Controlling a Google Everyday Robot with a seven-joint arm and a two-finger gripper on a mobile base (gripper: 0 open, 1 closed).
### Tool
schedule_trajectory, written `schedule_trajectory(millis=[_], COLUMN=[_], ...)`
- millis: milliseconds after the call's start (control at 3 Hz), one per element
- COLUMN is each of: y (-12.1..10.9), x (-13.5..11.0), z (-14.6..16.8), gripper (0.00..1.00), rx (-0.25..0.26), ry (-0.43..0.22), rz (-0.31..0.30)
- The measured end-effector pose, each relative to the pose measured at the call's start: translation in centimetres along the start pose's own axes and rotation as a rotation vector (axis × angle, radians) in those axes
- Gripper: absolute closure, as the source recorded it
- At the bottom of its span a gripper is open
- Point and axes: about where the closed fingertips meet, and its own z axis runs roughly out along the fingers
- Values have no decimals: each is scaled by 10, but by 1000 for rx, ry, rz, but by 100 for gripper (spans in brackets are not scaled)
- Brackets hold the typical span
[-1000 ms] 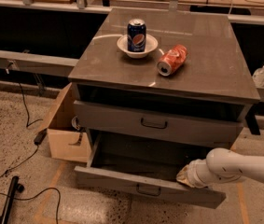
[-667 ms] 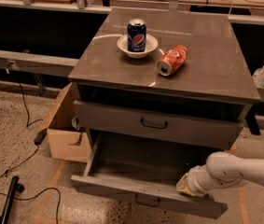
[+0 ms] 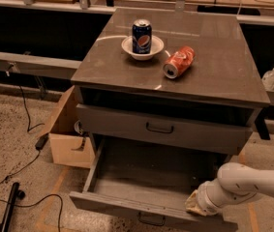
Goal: Open middle drawer
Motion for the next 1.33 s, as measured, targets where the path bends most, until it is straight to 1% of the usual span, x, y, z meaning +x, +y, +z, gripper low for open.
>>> schedule_trajectory(millis=[333, 667, 1000, 1333], y=[6, 7, 42, 44], x=[1, 0, 11, 9], z=[-2, -3, 0, -7], gripper=[100, 100, 100, 100], rx=[-11, -11, -57, -61], ry=[5, 5, 37, 41], rz=[6, 6, 62, 68])
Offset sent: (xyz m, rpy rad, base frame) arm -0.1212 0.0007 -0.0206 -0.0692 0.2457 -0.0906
